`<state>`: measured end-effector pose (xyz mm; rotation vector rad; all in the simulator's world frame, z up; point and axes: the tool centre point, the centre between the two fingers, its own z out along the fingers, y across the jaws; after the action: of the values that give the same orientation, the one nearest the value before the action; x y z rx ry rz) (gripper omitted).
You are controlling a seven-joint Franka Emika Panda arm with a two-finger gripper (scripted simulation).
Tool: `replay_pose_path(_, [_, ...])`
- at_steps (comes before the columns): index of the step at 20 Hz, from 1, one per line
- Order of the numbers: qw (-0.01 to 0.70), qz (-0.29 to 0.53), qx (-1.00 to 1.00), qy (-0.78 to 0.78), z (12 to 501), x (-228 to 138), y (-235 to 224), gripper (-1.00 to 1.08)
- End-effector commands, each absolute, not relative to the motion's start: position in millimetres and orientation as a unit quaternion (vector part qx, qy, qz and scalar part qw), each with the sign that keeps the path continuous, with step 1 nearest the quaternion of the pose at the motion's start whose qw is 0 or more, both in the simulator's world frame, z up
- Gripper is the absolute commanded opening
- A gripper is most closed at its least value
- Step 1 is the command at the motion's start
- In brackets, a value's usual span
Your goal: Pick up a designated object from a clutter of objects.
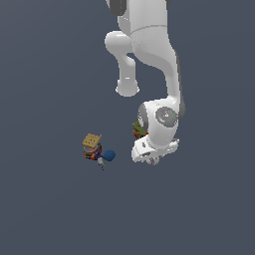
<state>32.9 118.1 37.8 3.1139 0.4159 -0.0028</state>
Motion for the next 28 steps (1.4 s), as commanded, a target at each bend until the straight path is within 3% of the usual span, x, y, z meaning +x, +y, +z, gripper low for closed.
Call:
replay_pose_path(1, [0.0, 0.0, 0.991, 0.132, 36.6, 33.6, 118.2, -1.0])
replay_pose_path(16, [0.0, 0.0, 0.991, 0.132, 44.2, 34.8, 111.0, -1.0])
replay_pose_path(28, [0.0, 0.0, 0.991, 0.132, 116.7, 46.2, 36.0, -1.0])
